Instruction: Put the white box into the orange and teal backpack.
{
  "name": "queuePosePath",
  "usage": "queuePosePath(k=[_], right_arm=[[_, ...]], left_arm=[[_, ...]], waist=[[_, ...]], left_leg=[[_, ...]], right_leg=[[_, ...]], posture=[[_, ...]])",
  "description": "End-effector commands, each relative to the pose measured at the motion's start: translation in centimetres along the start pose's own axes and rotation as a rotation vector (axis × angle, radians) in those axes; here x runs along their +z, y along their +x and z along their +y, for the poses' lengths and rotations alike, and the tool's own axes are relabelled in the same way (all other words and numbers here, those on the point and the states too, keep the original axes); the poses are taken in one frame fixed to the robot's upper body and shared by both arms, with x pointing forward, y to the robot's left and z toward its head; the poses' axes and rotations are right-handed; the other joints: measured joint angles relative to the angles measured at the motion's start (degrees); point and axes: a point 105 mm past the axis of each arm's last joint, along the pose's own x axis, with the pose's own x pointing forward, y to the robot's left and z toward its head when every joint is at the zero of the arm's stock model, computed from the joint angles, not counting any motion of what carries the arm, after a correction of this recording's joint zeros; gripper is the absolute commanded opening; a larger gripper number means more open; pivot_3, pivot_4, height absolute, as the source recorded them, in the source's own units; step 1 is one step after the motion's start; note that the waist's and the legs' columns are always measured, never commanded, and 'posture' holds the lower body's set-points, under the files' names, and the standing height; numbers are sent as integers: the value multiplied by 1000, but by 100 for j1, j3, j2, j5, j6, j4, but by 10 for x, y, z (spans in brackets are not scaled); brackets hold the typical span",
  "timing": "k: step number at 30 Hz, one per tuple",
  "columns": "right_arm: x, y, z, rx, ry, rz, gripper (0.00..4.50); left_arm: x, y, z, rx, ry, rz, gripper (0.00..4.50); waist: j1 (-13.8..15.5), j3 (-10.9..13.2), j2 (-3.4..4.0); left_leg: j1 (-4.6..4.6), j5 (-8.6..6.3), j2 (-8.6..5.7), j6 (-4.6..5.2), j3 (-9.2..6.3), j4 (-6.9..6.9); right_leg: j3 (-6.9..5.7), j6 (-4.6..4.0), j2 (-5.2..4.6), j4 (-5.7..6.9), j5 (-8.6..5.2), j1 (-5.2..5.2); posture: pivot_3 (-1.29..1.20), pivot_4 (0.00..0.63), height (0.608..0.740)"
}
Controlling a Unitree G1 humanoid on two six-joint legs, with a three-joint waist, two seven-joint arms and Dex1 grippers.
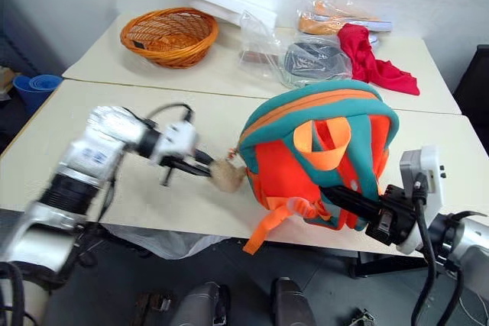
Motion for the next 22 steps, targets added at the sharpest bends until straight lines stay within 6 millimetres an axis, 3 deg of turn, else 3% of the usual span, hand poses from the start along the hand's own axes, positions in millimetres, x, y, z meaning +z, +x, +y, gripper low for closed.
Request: queuePosePath(k=[1,3,5,8,10,13,16,19,22], right_arm=[[7,0,-2,-7,-44,-35,0],[8,1,-8,-37,-55,-41,0],[7,-2,-15,-70,-54,-33,597],[7,-15,-21,-95,-76,9,1457],[10,-39,-28,-136,-123,60,2117],[24,-99,-41,-242,-170,114,3126],[38,-143,-49,-341,-177,120,4066],[47,-171,-55,-419,-178,108,4082],[45,-171,-59,-420,-169,82,4082]], left_arm=[[12,21,5,60,73,-14,501],[17,27,10,103,-2,-79,501],[19,19,16,129,-101,-129,1091],[15,-10,16,118,-232,-185,1891],[7,-43,15,115,-309,-200,2507],[4,-103,21,154,-446,-267,3428],[4,-141,23,196,-500,-284,4288],[16,-170,27,241,-495,-352,4483],[23,-170,35,285,-492,-407,4483]], waist=[[35,-4,4],[49,-6,8],[50,-6,8],[22,-6,8],[-34,-3,12],[-56,-3,12],[-35,-3,12],[-27,-4,10],[-24,-5,8]], left_leg=[[-4,0,0,0,-2,2],[-3,-2,-3,3,1,5],[-2,-2,-3,3,1,7],[-4,-2,0,3,1,6],[-7,-1,4,2,1,2],[-1,0,8,0,4,-3],[16,-1,5,0,4,-5],[30,-11,0,7,6,-8],[31,-16,1,4,3,-9]], right_leg=[[-1,1,0,-1,1,-2],[1,5,-1,0,3,-1],[0,5,1,1,3,-1],[0,5,6,4,3,-4],[-2,3,11,7,2,-10],[-2,-1,21,6,-1,-11],[-5,-1,23,-5,-1,6],[-7,1,14,-24,1,28],[-10,2,8,-29,1,31]], posture=[[0,150,740],[0,150,740],[0,150,740],[0,150,740],[0,150,740],[0,150,740],[0,150,740],[0,150,740],[0,150,740]])
